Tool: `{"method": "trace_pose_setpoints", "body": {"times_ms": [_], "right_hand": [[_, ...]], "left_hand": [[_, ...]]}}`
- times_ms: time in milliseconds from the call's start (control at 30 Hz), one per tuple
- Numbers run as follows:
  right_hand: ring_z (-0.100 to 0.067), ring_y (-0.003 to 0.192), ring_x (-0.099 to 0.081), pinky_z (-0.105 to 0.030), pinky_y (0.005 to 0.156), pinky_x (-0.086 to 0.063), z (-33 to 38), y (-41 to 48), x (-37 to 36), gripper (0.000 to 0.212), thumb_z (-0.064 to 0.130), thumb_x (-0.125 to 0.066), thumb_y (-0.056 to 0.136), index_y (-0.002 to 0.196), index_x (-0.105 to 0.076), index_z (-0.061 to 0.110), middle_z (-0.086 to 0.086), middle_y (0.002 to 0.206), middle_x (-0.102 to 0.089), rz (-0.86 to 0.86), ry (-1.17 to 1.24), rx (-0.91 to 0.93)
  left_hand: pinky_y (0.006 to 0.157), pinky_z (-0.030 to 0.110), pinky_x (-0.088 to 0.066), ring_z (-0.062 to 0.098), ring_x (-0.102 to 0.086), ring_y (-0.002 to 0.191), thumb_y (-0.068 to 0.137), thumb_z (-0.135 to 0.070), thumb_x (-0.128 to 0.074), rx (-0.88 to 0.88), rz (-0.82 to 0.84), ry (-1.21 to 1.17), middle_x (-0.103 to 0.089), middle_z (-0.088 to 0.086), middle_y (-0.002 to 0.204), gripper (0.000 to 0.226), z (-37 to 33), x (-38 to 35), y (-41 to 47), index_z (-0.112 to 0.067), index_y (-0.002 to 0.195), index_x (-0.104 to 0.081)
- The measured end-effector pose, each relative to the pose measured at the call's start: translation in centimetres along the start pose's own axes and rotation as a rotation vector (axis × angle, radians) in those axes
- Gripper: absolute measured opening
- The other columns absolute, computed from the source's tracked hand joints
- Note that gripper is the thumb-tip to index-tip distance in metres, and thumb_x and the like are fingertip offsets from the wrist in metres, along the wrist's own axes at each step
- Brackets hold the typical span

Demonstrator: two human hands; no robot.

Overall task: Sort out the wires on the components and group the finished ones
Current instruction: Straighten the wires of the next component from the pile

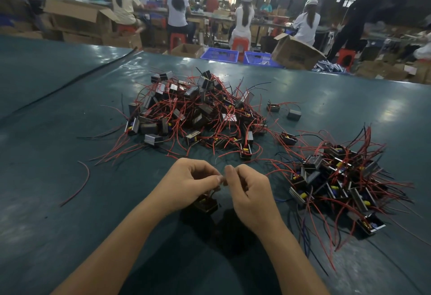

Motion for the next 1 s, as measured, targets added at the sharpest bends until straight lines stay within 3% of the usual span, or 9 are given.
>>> {"method": "trace_pose_setpoints", "body": {"times_ms": [100, 167, 300, 400, 500, 567, 667, 767, 1000], "right_hand": [[-0.010, 0.053, -0.049, -0.024, 0.049, -0.040, 0.5, 0.0, 0.2, 0.018, 0.028, -0.055, 0.095, 0.087, -0.065, 0.016, 0.011, 0.064, -0.054, -0.004, 0.044, 0.064], [-0.010, 0.058, -0.054, -0.020, 0.052, -0.043, 1.3, 0.0, 0.4, 0.011, 0.019, -0.060, 0.092, 0.097, -0.068, 0.014, 0.011, 0.075, -0.059, -0.011, 0.020, 0.148], [-0.012, 0.060, -0.055, -0.034, 0.053, -0.048, 1.9, -0.1, 0.6, 0.007, 0.015, -0.065, 0.093, 0.094, -0.070, 0.010, 0.005, 0.084, -0.061, -0.035, -0.089, 0.301], [-0.011, 0.059, -0.052, -0.034, 0.054, -0.047, 1.8, -0.1, 0.7, 0.012, 0.022, -0.062, 0.095, 0.091, -0.068, 0.012, 0.007, 0.083, -0.059, -0.043, -0.160, 0.316], [-0.008, 0.059, -0.050, -0.027, 0.054, -0.044, 1.5, -0.1, 0.3, 0.011, 0.019, -0.060, 0.096, 0.090, -0.065, 0.010, 0.010, 0.077, -0.056, -0.005, -0.137, 0.251], [-0.006, 0.056, -0.048, -0.020, 0.054, -0.040, 1.0, 0.0, 0.0, 0.010, 0.016, -0.060, 0.096, 0.088, -0.063, 0.011, 0.015, 0.069, -0.053, 0.043, 0.000, 0.137], [-0.007, 0.054, -0.045, -0.024, 0.051, -0.038, 0.4, 0.1, -0.4, 0.015, 0.017, -0.057, 0.097, 0.084, -0.062, 0.014, 0.011, 0.061, -0.051, 0.107, 0.201, -0.044], [-0.006, 0.053, -0.042, -0.021, 0.051, -0.036, 0.0, 0.3, -0.5, 0.018, 0.020, -0.055, 0.097, 0.082, -0.063, 0.013, 0.012, 0.057, -0.049, 0.146, 0.270, -0.132], [-0.001, 0.049, -0.037, -0.019, 0.051, -0.033, -0.9, 0.3, -0.9, 0.029, 0.023, -0.053, 0.099, 0.071, -0.059, 0.016, 0.013, 0.053, -0.044, 0.214, 0.152, -0.227]], "left_hand": [[0.056, 0.012, -0.047, 0.001, -0.063, 0.059, 0.088, -0.012, -0.069, 0.097, -0.040, -0.155, -0.070, -0.005, 0.064, 0.016, 0.5, 0.4, 0.1, -0.019, 0.073, -0.074], [0.057, 0.013, -0.047, 0.003, -0.063, 0.060, 0.088, -0.012, -0.067, 0.150, -0.034, -0.244, -0.069, -0.003, 0.065, 0.019, 0.7, 0.6, 0.0, -0.018, 0.072, -0.074], [0.056, 0.012, -0.046, 0.003, -0.058, 0.056, 0.088, -0.013, -0.066, 0.202, 0.028, -0.312, -0.066, -0.002, 0.063, 0.021, 0.9, 0.4, 0.0, -0.018, 0.069, -0.075], [0.059, 0.013, -0.047, 0.004, -0.058, 0.059, 0.086, -0.015, -0.068, 0.198, 0.038, -0.288, -0.066, -0.002, 0.064, 0.019, 0.9, 0.4, 0.0, -0.018, 0.069, -0.075], [0.059, 0.013, -0.047, 0.004, -0.060, 0.059, 0.084, -0.017, -0.072, 0.145, 0.026, -0.253, -0.070, 0.000, 0.066, 0.013, 0.8, 0.6, 0.0, -0.017, 0.072, -0.076], [0.060, 0.014, -0.049, 0.006, -0.064, 0.062, 0.081, -0.020, -0.075, 0.093, 0.032, -0.226, -0.072, 0.002, 0.069, 0.008, 0.4, 0.7, -0.1, -0.016, 0.074, -0.077], [0.065, 0.016, -0.052, 0.011, -0.071, 0.070, 0.071, -0.027, -0.077, 0.010, 0.073, -0.188, -0.075, 0.006, 0.075, 0.016, -0.2, 1.0, -0.2, -0.014, 0.081, -0.076], [0.065, 0.015, -0.051, 0.009, -0.070, 0.069, 0.074, -0.024, -0.078, -0.068, 0.085, -0.125, -0.075, 0.002, 0.075, 0.013, -0.6, 1.1, -0.2, -0.015, 0.083, -0.076], [0.058, 0.024, -0.051, 0.006, -0.064, 0.058, 0.079, -0.018, -0.078, -0.464, -0.065, 0.416, -0.070, -0.013, 0.067, 0.003, -2.3, 0.8, -1.1, -0.021, 0.080, -0.078]]}}
Point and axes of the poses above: each hand's wrist, its own y-axis towards the middle knuckle, its own x-axis out of the back of the hand, z = x × y, the point moved 6 cm from there along y, towards the middle knuckle
